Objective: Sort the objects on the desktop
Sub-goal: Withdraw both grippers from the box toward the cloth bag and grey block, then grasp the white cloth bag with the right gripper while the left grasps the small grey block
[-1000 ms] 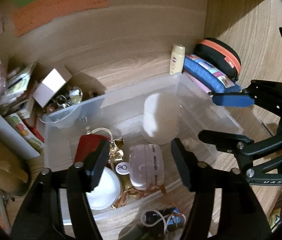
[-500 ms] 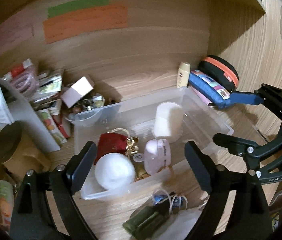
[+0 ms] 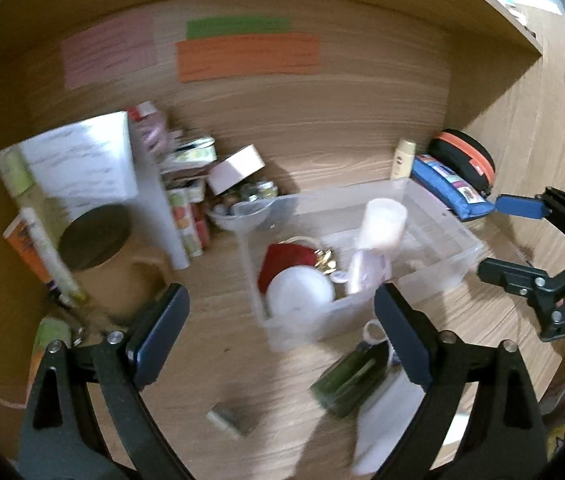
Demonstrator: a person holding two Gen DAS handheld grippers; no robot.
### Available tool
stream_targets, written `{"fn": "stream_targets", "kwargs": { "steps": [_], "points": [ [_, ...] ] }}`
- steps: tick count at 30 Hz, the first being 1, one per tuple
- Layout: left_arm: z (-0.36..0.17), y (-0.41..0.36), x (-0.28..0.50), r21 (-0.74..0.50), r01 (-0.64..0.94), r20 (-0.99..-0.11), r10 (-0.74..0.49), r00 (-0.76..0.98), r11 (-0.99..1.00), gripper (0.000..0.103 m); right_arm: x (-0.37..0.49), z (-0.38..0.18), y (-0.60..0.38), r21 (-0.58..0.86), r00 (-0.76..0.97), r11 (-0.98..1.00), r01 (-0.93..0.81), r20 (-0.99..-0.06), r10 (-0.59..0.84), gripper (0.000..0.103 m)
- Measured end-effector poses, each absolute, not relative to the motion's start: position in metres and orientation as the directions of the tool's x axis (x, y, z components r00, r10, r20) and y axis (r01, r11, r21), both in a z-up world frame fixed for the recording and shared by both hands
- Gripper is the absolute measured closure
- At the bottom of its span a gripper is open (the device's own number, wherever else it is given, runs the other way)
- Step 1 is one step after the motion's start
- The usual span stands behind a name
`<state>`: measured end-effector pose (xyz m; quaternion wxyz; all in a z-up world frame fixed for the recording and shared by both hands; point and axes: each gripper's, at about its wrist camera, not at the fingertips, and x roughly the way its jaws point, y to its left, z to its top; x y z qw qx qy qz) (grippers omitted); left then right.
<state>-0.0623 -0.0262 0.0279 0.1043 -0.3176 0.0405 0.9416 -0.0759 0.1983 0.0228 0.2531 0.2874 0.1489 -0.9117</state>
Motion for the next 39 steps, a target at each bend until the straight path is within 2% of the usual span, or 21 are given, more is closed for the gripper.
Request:
{"fn": "stream_targets", "kwargs": {
  "steps": [13,25,30,34,39],
  "points": [
    [-0.011,-0.067,-0.035,-0.012,-0.136,-0.672,0.109,-0.732,-0.991,0.008,-0.046,-0.005,0.176,-0.046,-0.622,-0.787,0.616,-0.641,-0.450,0.013],
    [-0.061,-0.071,-0.032,-0.002,-0.162,-0.733,0.112,-0.671,-0.987,0.008,-0.026,-0.048,0.149,-0.004,-0.515,-0.731,0.683,-0.711,-0.478,0.013],
    [-0.071,-0.073,-0.038,-0.036,-0.165,-0.754,0.135,-0.642,-0.986,0.020,-0.019,-0.063,0.136,0.010,-0.473,-0.709,0.706,-0.738,-0.482,0.013],
    [-0.076,-0.074,-0.042,-0.045,-0.167,-0.765,0.142,-0.628,-0.985,0.022,-0.021,-0.077,0.126,0.001,-0.450,-0.704,0.710,-0.768,-0.456,0.013],
    [-0.079,-0.074,-0.045,-0.039,-0.169,-0.768,0.138,-0.625,-0.985,0.025,-0.028,-0.083,0.126,0.056,-0.402,-0.705,0.707,-0.788,-0.466,0.011]
  ]
}}
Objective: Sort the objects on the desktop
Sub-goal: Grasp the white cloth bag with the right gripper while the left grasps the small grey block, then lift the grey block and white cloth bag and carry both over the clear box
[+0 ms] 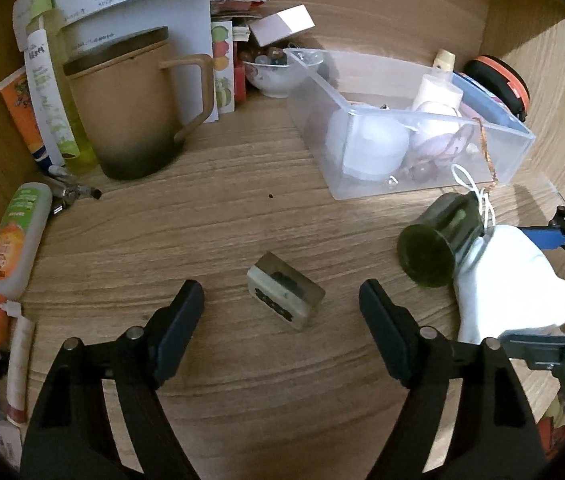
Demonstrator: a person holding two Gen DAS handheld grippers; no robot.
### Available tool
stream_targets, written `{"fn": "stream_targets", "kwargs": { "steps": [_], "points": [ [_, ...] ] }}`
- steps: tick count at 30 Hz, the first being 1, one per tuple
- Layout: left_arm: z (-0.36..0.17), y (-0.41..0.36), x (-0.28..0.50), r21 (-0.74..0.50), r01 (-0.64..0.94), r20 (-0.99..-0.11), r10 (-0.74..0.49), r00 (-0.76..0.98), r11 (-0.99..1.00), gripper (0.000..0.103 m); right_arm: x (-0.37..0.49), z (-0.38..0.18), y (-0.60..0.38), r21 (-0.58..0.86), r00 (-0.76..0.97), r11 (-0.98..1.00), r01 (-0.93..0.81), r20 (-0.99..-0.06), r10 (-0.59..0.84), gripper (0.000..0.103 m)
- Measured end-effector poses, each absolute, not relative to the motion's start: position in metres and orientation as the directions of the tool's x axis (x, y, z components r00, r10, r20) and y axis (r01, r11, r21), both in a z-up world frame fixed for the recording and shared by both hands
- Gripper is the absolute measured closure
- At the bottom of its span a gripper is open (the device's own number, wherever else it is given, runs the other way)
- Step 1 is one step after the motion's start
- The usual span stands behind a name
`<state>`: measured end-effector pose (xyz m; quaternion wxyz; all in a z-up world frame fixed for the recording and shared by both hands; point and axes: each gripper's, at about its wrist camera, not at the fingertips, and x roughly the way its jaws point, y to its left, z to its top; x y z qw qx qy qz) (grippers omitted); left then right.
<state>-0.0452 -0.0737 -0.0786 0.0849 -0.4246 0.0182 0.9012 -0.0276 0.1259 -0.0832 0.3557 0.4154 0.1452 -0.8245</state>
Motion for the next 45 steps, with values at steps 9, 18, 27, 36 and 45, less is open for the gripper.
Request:
{"fn": "stream_targets", "kwargs": {
  "steps": [9,18,27,36,45],
  "points": [
    [-0.077,-0.074,-0.047,-0.047,-0.180,-0.762,0.152,-0.630,-0.983,0.047,-0.024,-0.088,0.121,0.020,-0.410,-0.689,0.725,-0.791,-0.454,0.009],
    [-0.077,-0.080,-0.047,-0.058,-0.168,-0.757,0.153,-0.635,-0.984,0.060,-0.020,-0.083,0.124,0.002,-0.436,-0.694,0.720,-0.777,-0.454,0.024],
    [-0.077,-0.075,-0.051,-0.028,-0.181,-0.766,0.138,-0.628,-0.983,0.060,-0.022,-0.075,0.132,0.041,-0.429,-0.705,0.708,-0.768,-0.475,0.039],
    [-0.078,-0.069,-0.050,-0.001,-0.173,-0.763,0.112,-0.636,-0.985,0.068,-0.024,-0.068,0.143,0.068,-0.440,-0.720,0.690,-0.751,-0.493,0.049],
    [-0.072,-0.074,-0.041,-0.006,-0.137,-0.737,0.097,-0.669,-0.991,0.068,-0.024,-0.059,0.162,0.070,-0.477,-0.745,0.664,-0.728,-0.493,0.050]
  ]
}}
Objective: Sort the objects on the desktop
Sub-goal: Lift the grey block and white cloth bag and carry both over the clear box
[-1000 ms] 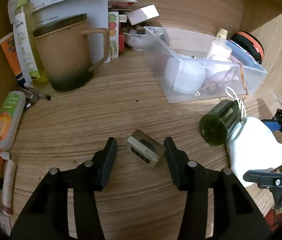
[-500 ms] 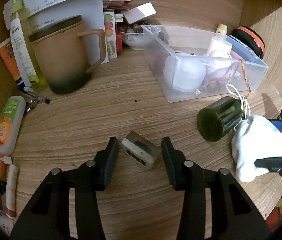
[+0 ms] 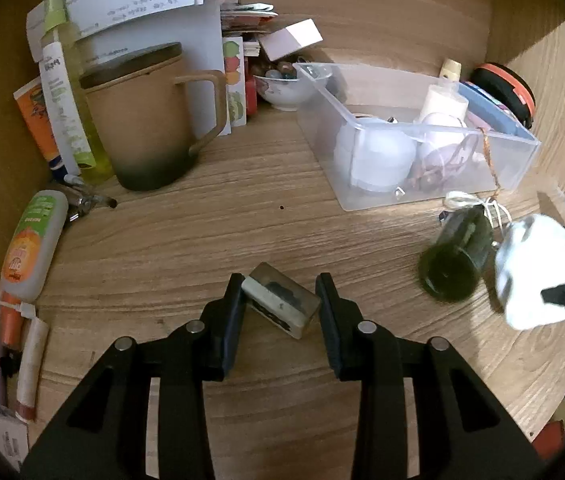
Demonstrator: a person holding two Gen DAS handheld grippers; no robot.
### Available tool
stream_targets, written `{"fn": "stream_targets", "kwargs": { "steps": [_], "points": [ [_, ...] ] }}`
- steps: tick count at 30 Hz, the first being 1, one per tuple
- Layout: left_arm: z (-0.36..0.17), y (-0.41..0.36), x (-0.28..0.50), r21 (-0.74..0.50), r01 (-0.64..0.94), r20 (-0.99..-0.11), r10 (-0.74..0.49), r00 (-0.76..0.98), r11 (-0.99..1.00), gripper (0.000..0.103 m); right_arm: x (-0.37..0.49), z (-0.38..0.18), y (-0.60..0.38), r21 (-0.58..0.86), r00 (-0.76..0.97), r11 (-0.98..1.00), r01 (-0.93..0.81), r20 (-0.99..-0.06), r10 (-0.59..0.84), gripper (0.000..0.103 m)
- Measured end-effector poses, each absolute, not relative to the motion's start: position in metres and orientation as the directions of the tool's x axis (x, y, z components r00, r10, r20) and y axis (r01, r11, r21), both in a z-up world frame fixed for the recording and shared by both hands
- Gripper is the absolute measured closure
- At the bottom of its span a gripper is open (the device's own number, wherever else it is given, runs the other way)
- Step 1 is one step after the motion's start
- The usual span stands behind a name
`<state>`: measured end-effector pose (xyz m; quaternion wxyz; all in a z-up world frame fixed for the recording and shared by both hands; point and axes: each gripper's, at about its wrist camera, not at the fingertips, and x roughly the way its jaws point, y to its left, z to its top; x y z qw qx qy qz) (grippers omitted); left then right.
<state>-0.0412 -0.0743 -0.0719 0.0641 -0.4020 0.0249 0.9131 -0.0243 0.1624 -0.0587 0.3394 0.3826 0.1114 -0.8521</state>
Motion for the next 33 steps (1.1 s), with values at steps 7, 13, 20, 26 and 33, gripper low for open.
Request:
{"fn": "stream_targets", "kwargs": {
  "steps": [7,13,20,26,33],
  "points": [
    [-0.062,-0.075,-0.035,-0.021,-0.131,-0.717,0.107,-0.689,-0.991,0.068,-0.019,-0.040,0.182,0.067,-0.522,-0.764,0.642,-0.691,-0.499,0.050],
    [-0.052,-0.072,-0.035,-0.029,-0.129,-0.701,0.112,-0.705,-0.991,0.068,-0.024,-0.025,0.199,0.071,-0.561,-0.785,0.615,-0.660,-0.499,0.050],
    [-0.038,-0.063,-0.037,-0.032,-0.134,-0.677,0.120,-0.726,-0.990,0.068,-0.035,-0.009,0.211,0.080,-0.597,-0.802,0.593,-0.625,-0.504,0.050],
    [-0.025,-0.059,-0.045,-0.035,-0.134,-0.661,0.124,-0.740,-0.990,0.068,-0.046,0.005,0.217,0.076,-0.629,-0.812,0.579,-0.592,-0.504,0.050],
    [-0.006,-0.054,-0.057,-0.030,-0.136,-0.634,0.124,-0.764,-0.990,0.068,-0.066,0.019,0.224,0.070,-0.660,-0.821,0.567,-0.557,-0.504,0.050]
  ]
}}
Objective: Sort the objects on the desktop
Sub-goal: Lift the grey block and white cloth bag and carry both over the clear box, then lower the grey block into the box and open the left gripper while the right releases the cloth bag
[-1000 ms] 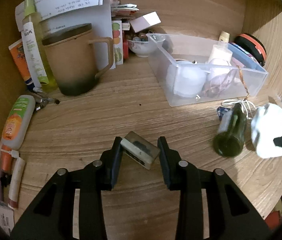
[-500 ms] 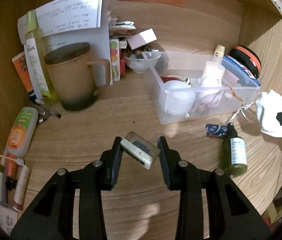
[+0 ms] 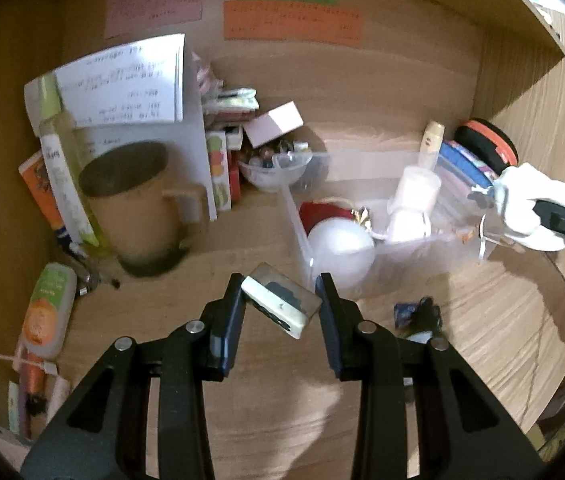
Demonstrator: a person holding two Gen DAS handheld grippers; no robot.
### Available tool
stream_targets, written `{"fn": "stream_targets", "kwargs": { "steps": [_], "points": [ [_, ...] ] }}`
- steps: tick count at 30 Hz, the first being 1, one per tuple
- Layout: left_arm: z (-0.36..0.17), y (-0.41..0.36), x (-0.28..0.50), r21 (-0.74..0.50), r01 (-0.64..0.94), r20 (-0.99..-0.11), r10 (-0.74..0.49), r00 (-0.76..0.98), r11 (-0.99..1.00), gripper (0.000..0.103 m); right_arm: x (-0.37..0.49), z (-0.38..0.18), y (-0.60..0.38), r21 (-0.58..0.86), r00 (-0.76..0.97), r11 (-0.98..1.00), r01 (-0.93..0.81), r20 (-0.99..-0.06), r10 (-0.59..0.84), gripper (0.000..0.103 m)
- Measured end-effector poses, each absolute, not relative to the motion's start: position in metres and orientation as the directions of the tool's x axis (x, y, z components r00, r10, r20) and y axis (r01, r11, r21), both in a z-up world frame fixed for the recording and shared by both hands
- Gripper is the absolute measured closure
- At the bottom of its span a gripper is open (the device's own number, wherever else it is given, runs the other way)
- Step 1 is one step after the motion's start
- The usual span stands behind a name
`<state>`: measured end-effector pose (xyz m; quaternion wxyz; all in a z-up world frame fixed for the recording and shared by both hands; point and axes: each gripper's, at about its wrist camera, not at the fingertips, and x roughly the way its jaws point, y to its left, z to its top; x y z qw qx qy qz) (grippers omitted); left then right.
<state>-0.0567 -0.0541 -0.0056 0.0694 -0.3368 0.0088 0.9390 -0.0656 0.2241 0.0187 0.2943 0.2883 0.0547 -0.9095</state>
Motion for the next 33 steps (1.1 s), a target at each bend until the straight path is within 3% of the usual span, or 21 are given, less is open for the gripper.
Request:
{"fn": "stream_targets", "kwargs": {
  "steps": [13,33],
  "points": [
    [0.021,-0.037,-0.090,-0.034,-0.160,-0.604,0.148,-0.783,-0.986,0.068,-0.115,0.012,0.232,0.088,-0.672,-0.840,0.535,-0.558,-0.487,0.050],
    [-0.013,0.004,-0.176,-0.068,-0.258,-0.697,0.231,-0.679,-0.964,0.068,-0.161,-0.022,0.222,0.039,-0.627,-0.832,0.553,-0.638,-0.446,0.050]
  ]
}}
